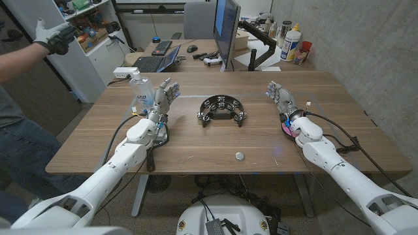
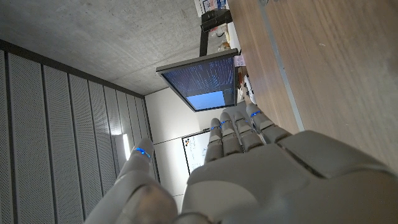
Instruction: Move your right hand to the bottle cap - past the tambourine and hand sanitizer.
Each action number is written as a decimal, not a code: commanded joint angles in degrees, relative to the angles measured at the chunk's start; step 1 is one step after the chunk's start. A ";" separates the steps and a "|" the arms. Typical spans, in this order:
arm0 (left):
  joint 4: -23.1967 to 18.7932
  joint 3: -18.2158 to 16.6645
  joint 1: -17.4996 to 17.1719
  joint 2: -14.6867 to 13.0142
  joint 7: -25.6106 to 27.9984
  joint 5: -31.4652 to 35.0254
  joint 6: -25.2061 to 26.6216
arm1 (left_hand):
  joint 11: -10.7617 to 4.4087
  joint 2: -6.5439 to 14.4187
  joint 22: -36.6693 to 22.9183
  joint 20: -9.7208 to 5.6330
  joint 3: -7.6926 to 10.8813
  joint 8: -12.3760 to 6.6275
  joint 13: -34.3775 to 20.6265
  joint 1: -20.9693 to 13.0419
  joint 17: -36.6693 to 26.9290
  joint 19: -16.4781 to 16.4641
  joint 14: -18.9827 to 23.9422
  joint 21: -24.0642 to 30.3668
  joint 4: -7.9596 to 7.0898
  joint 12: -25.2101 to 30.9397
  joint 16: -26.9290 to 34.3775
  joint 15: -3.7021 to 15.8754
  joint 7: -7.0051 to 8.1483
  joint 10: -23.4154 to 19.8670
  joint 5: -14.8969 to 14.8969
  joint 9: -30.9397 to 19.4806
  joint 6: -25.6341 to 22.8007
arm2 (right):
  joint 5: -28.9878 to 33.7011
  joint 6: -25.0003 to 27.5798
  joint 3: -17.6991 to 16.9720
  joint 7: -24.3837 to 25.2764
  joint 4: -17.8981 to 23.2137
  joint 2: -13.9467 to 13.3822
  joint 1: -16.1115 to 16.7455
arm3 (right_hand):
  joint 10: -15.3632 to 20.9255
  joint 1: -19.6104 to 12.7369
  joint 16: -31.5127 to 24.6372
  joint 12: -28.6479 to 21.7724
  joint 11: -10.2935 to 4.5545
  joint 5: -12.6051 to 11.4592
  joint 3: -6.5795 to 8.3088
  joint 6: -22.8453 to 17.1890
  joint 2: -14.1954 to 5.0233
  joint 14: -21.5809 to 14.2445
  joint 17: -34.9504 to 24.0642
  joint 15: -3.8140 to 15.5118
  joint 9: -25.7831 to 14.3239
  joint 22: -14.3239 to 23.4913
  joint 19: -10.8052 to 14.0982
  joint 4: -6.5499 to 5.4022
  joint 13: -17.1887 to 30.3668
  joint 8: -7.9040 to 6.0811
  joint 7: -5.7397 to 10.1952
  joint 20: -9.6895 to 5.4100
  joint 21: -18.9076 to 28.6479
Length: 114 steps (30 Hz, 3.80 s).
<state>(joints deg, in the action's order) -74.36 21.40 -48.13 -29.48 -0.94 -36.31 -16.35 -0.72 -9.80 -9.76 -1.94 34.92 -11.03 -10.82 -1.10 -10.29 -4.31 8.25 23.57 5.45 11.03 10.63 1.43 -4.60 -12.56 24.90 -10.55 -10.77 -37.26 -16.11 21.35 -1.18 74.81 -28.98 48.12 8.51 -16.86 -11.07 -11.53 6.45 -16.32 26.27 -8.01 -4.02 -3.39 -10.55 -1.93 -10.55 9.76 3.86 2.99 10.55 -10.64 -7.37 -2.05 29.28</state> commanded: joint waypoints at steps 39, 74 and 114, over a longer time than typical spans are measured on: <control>-2.12 0.92 0.10 -1.38 1.06 2.19 1.33 | -0.12 -0.01 -0.14 -3.79 -0.86 -0.67 -0.05 -0.41 -0.08 -0.61 0.39 -0.80 0.59 0.49 0.31 -0.13 0.34 -0.75 0.98 -0.26 -1.67 | 0.89 2.00 0.61 -1.13 2.05 -2.13 -0.28 | 1.69 -0.50 -0.58 -0.67 -0.38 -0.96 -0.55 -1.65 -0.52 -2.21 -0.23 0.20 -0.07 0.26 1.80 0.63 0.08 -0.69 1.11 -2.71 -0.27; -0.94 2.26 0.87 -1.63 1.25 4.49 1.57 | 0.07 0.29 -0.19 -3.72 -1.66 -0.75 0.01 -0.64 -0.09 -0.62 0.17 -1.71 0.88 0.41 0.27 -0.33 0.13 -0.47 1.48 -0.27 -2.30 | 3.12 4.52 -0.25 -1.18 8.58 -8.10 1.29 | 2.54 -0.36 -0.90 -0.84 -0.98 -1.87 -0.66 -0.16 -0.79 -4.89 -0.19 0.91 -0.10 0.25 4.64 1.04 0.03 -0.07 0.98 -2.50 -0.45; -2.55 2.83 0.16 -2.19 2.44 5.89 2.45 | 0.13 0.64 -0.24 -3.40 -2.62 -0.76 0.04 -0.86 -0.10 -0.72 0.15 -2.86 1.14 0.39 0.30 -0.50 0.22 -0.30 2.07 -0.29 -2.92 | 6.00 7.39 -3.29 3.19 18.08 -14.67 6.62 | 4.47 -0.39 -0.64 -1.24 -1.41 -2.82 -0.75 -2.26 -0.41 -6.76 -0.02 1.20 -0.11 0.25 6.24 1.83 0.04 -0.82 2.25 -2.02 -1.21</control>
<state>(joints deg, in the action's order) -77.02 24.05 -48.00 -31.80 1.49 -30.58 -14.01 -0.61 -9.18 -9.72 -2.24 32.53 -11.47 -10.66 -1.70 -10.25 -4.59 8.23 20.95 6.56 11.25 10.63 1.43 -4.40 -12.85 26.72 -10.52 -13.01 -32.74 -9.72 18.56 0.10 89.56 -42.11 53.22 12.28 -17.15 -11.70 -12.41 5.12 -18.87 25.39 -9.94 -4.32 -9.67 -10.42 -0.99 -10.51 9.73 9.51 4.35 10.40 -11.09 -5.42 -2.33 28.16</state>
